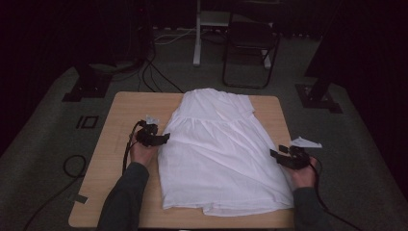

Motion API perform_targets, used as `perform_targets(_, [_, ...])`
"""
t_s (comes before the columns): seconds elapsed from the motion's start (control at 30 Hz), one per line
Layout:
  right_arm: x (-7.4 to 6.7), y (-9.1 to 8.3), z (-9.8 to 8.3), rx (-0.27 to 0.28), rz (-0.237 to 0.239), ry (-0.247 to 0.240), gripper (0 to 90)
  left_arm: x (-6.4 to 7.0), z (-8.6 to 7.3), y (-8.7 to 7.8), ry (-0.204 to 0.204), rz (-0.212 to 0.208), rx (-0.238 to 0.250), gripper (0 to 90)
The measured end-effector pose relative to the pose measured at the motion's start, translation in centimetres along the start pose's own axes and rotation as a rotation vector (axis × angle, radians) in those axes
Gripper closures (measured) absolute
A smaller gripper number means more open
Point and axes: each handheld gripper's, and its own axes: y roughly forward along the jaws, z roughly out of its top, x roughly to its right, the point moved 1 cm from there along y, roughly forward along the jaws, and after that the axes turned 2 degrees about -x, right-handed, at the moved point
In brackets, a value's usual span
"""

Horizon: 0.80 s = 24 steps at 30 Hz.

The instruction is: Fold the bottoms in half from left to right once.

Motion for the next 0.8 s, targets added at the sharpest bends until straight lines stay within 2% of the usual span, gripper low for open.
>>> perform_targets(0.1, [0.0, 3.1, 2.1, -0.017, 0.004, 0.004, 48.9, 0.0, 0.3, 1.5, 0.002, -0.005, -0.040, 39.2])
perform_targets(0.17, [0.2, 4.8, 3.3, -0.029, -0.008, 0.015, 49.0, 0.1, 0.3, 2.3, -0.005, -0.024, -0.058, 41.3])
perform_targets(0.23, [0.5, 6.2, 4.3, -0.030, 0.008, 0.039, 48.9, 0.4, 0.2, 2.8, -0.011, -0.051, -0.071, 46.7])
perform_targets(0.27, [0.6, 6.9, 4.8, -0.036, 0.018, 0.049, 47.9, 0.6, 0.1, 2.9, 0.013, -0.058, -0.074, 59.5])
perform_targets(0.3, [0.6, 7.5, 5.1, -0.047, 0.028, 0.058, 46.8, 0.8, 0.0, 2.9, 0.032, -0.068, -0.066, 76.7])
perform_targets(0.33, [0.7, 8.1, 5.4, -0.060, 0.045, 0.072, 46.7, 1.0, -0.1, 2.8, 0.030, -0.091, -0.051, 84.6])
perform_targets(0.37, [0.7, 8.8, 5.5, -0.075, 0.062, 0.080, 47.1, 1.0, -0.1, 2.6, 0.035, -0.108, -0.038, 86.5])
perform_targets(0.4, [0.6, 9.3, 5.6, -0.094, 0.079, 0.081, 54.3, 1.0, -0.2, 2.4, 0.038, -0.111, -0.027, 86.9])
perform_targets(0.43, [0.5, 9.6, 5.6, -0.117, 0.104, 0.070, 72.1, 1.0, -0.3, 2.2, 0.039, -0.114, -0.019, 87.2])
perform_targets(0.47, [0.3, 9.6, 5.6, -0.132, 0.069, 0.035, 84.5, 0.8, -0.4, 1.9, 0.032, -0.117, -0.009, 87.3])
perform_targets(0.5, [0.2, 9.2, 5.7, -0.124, -0.018, 0.005, 89.4, 0.7, -0.5, 1.4, 0.029, -0.122, 0.007, 87.4])
perform_targets(0.53, [0.3, 8.3, 5.9, -0.067, -0.059, 0.007, 89.6, 0.6, -0.7, 0.8, 0.024, -0.132, 0.028, 87.4])
perform_targets(0.57, [0.5, 7.3, 6.0, -0.004, -0.073, 0.031, 89.7, 0.5, -0.8, 0.3, 0.020, -0.140, 0.045, 87.5])
perform_targets(0.6, [0.8, 6.4, 6.1, 0.029, -0.109, 0.040, 89.6, 0.6, -1.0, -0.3, 0.024, -0.142, 0.054, 87.6])
perform_targets(0.63, [1.0, 5.8, 6.1, 0.033, -0.151, 0.027, 89.6, 0.8, -1.1, -0.7, 0.030, -0.147, 0.063, 87.6])
perform_targets(0.67, [1.0, 5.8, 6.1, 0.033, -0.151, 0.027, 89.6, 0.8, -1.1, -0.7, 0.030, -0.147, 0.063, 87.6])
perform_targets(0.7, [1.2, 5.6, 6.0, 0.023, -0.176, 0.018, 89.6, 1.3, -1.5, -1.1, 0.046, -0.150, 0.066, 87.6])
perform_targets(0.73, [1.6, 5.8, 5.4, -0.028, -0.198, -0.002, 89.5, 1.6, -1.7, -1.2, 0.059, -0.143, 0.058, 87.5])
perform_targets(0.77, [1.8, 6.6, 4.3, -0.082, -0.194, -0.008, 89.4, 2.0, -2.4, -0.9, 0.086, -0.122, 0.026, 87.6])
perform_targets(0.8, [1.9, 7.1, 3.6, -0.113, -0.184, 0.000, 89.4, 2.0, -2.4, -0.9, 0.086, -0.122, 0.026, 87.6])
